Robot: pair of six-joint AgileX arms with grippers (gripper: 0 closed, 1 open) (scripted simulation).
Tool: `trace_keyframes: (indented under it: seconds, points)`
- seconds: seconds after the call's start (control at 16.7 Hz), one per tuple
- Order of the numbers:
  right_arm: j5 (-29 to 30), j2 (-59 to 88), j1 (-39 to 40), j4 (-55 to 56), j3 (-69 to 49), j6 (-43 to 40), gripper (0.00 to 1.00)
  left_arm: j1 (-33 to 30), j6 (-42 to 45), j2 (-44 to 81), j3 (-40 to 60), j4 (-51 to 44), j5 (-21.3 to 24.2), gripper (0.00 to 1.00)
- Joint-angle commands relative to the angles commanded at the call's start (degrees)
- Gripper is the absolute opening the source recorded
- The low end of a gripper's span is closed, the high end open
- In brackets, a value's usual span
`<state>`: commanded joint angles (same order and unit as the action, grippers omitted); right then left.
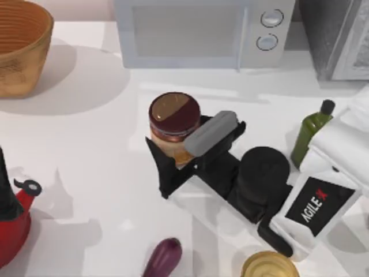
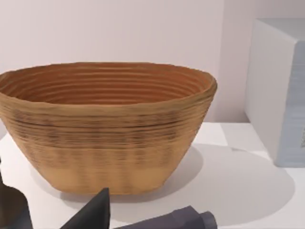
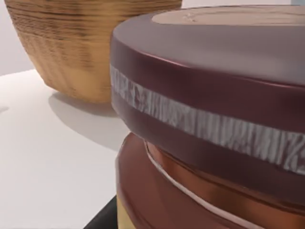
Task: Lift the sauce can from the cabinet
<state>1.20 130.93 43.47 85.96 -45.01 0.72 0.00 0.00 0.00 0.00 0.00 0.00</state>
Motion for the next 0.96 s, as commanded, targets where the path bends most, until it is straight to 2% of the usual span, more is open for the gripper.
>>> trace_keyframes:
  seconds: [0.6,0.96]
  points:
    - [0.0,0.0,0.0,0.0,0.0,0.0,0.98,0.0,0.0,0.0,0.0,0.0,0.0,1.0]
    - [0.0,0.0,0.0,0.0,0.0,0.0,1.0,0.0,0.0,0.0,0.0,0.0,0.0,1.0]
